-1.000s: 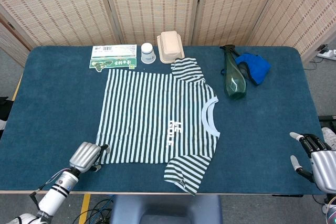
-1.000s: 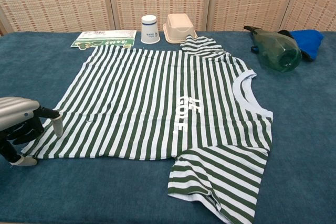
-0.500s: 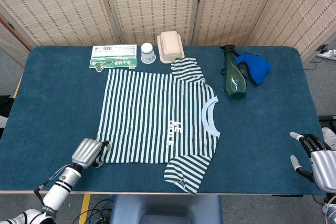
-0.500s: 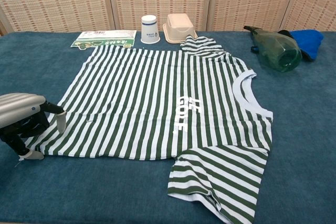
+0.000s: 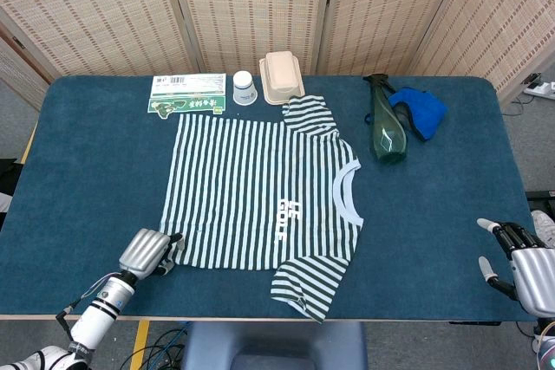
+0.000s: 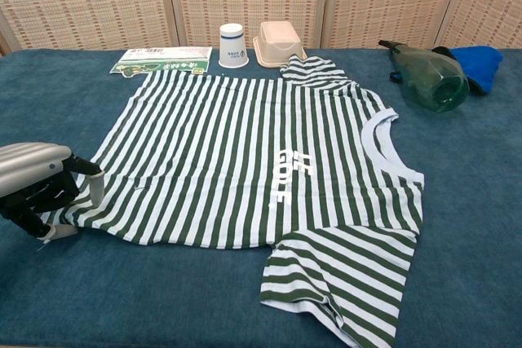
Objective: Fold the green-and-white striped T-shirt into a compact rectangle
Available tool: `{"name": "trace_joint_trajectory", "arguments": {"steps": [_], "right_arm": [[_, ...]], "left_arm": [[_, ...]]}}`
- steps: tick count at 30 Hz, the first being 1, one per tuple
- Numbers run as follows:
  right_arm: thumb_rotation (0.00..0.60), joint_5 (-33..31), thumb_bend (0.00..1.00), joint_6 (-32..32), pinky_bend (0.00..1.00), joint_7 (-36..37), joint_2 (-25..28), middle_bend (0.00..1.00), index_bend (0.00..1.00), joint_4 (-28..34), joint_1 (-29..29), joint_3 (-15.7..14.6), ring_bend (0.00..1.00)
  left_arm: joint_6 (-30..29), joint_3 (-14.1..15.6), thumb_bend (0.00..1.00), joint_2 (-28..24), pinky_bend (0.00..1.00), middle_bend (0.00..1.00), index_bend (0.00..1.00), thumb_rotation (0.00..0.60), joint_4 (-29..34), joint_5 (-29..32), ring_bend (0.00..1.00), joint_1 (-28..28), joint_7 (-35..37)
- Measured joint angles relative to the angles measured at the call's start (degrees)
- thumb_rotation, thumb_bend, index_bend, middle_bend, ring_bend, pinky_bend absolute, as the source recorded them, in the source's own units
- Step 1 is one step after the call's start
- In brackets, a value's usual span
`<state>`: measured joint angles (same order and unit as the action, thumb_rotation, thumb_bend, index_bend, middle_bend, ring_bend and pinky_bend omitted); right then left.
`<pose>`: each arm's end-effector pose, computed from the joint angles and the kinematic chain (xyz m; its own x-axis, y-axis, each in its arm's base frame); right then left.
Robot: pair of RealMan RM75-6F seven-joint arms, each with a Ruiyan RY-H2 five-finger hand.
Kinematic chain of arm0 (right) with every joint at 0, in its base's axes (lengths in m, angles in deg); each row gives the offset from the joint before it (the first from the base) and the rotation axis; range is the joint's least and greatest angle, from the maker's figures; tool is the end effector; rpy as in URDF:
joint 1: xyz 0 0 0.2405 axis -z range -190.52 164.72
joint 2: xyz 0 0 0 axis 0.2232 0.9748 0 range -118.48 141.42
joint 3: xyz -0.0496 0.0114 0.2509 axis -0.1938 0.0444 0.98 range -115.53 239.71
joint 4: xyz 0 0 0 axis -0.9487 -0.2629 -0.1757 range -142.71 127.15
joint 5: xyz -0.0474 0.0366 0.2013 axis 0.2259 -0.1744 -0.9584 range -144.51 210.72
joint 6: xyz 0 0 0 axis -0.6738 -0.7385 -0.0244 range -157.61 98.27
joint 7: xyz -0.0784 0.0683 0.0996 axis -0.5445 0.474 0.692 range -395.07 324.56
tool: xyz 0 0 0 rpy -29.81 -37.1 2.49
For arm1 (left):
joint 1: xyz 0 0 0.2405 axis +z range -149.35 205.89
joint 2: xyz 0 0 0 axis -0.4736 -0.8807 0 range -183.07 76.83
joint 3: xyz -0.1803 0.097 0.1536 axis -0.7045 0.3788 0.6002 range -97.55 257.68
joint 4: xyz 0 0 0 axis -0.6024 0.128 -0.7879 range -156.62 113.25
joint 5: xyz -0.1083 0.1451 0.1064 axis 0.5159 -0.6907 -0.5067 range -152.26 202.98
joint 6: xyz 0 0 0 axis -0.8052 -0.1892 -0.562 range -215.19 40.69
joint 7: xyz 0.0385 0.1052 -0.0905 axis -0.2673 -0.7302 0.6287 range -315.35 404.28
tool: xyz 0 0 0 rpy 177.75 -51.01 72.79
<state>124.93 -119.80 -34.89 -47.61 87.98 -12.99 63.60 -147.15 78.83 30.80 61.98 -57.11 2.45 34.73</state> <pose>-0.3025 -0.1498 0.1836 0.4192 0.0289 0.9075 -0.9068 -0.0361 0.4200 -0.2413 0.2607 -0.0018 0.4716 0.3207 0.8214 0.8626 -0.3612 -0.3543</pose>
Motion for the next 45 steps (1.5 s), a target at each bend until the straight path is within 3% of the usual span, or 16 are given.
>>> {"name": "trace_joint_trajectory", "arguments": {"steps": [11,19,23,27,31,37,45], "right_arm": [[0.6,1.18,0.39,0.09,0.41,-0.49,0.04,0.31,0.2,0.32,-0.36,-0.2,0.3],[0.6,3.61,0.39,0.84,0.43,-2.68,-0.35,0.37,0.2,0.43,-1.33,-0.73,0.37],[0.6,5.44,0.39,2.39,0.56,-5.25,-1.0,0.44,0.22,0.32,-2.81,-0.86,0.46],[0.6,7.48,0.36,5.33,0.83,-7.56,-2.17,0.63,0.28,0.08,-5.25,-0.93,0.65],[0.6,9.12,0.31,10.39,0.97,-9.49,-3.69,0.76,0.29,0.0,-8.42,-1.29,0.79],[0.6,10.48,0.27,18.85,1.0,-12.21,-8.09,0.87,0.36,-0.6,-13.81,-1.74,0.9],[0.6,8.4,0.29,28.21,1.0,-15.09,-14.56,0.87,0.38,-4.97,-19.81,-1.4,0.92]], "left_arm": [[-0.67,0.72,0.53,0.38,0.95,0.92,0.55,0.6,-0.2,-0.85,0.86,-0.34,0.77],[-1.32,0.93,0.56,0.96,0.95,0.92,0.57,0.6,-0.34,-1.26,0.86,-0.48,0.96],[-1.6,1.07,0.56,1.11,0.95,0.93,0.57,0.6,-0.25,-1.57,0.87,-0.57,1.01],[-1.54,1.16,0.56,1.07,0.95,0.94,0.57,0.6,0.07,-1.57,0.88,-0.7,1.03],[-1.78,1.26,0.56,1.04,0.95,0.94,0.57,0.6,0.38,-1.64,0.88,-0.74,0.87],[-2.0,1.35,0.56,1.02,0.95,0.94,0.57,0.6,0.83,-1.63,0.88,-0.79,0.51],[-1.88,1.44,0.56,0.98,0.95,0.94,0.57,0.6,0.94,-1.0,0.88,-0.74,0.21]]}}
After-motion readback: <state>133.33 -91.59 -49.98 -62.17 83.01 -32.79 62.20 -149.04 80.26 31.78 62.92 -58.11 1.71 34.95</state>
